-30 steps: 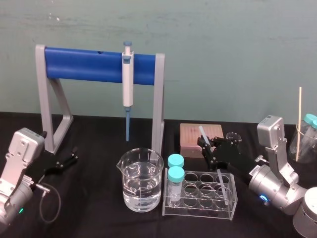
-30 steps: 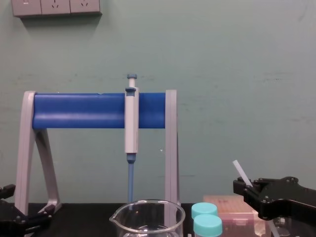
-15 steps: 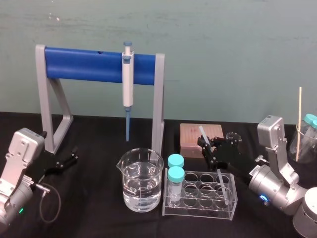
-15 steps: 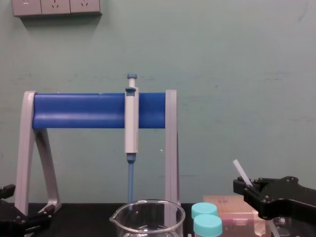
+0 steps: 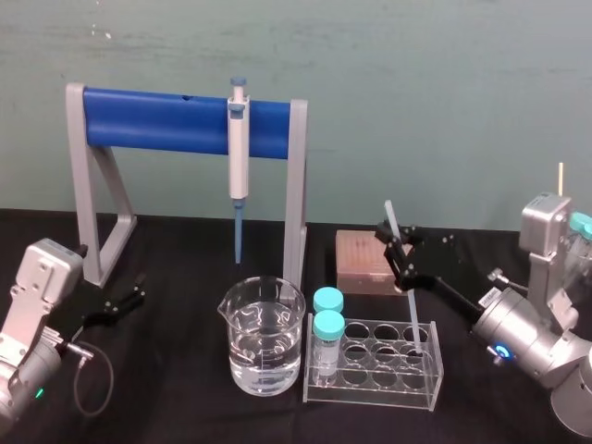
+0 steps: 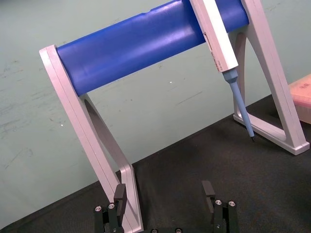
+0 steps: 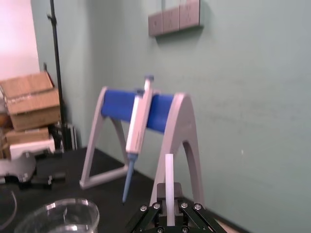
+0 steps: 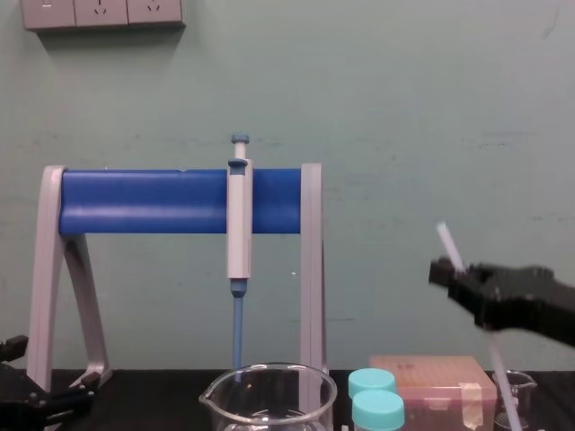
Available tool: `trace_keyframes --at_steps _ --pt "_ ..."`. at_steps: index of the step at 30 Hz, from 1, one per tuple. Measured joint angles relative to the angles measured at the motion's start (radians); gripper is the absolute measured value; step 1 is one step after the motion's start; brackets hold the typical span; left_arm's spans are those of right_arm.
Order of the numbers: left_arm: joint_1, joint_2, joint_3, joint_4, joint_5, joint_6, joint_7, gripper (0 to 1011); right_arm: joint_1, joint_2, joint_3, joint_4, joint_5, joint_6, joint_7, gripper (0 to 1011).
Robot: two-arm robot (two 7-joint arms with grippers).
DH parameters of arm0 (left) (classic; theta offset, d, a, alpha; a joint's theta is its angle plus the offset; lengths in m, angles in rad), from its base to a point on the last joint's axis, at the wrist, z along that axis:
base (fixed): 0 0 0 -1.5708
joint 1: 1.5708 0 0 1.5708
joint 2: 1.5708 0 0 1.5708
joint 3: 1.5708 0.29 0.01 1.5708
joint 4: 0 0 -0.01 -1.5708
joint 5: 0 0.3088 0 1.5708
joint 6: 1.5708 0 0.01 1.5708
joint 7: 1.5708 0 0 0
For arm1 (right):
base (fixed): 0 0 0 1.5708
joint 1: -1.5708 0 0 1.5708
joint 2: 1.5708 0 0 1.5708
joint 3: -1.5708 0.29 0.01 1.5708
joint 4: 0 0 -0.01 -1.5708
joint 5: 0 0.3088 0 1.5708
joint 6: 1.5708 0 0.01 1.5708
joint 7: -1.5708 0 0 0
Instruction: Pick up the stirring rod with one hand, then place it down.
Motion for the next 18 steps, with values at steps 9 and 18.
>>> trace_keyframes --at_steps 9,18 --pt "0.000 0.000 0.000 0.000 0.000 0.000 0.000 1000 -0.007 -0.017 0.036 -0.047 -0.007 -0.092 -0.004 69" --pt "0.000 0.000 0.000 0.000 0.000 0.000 0.000 1001 -0.019 -0.038 0.078 -0.037 -0.075 -0.261 -0.021 69"
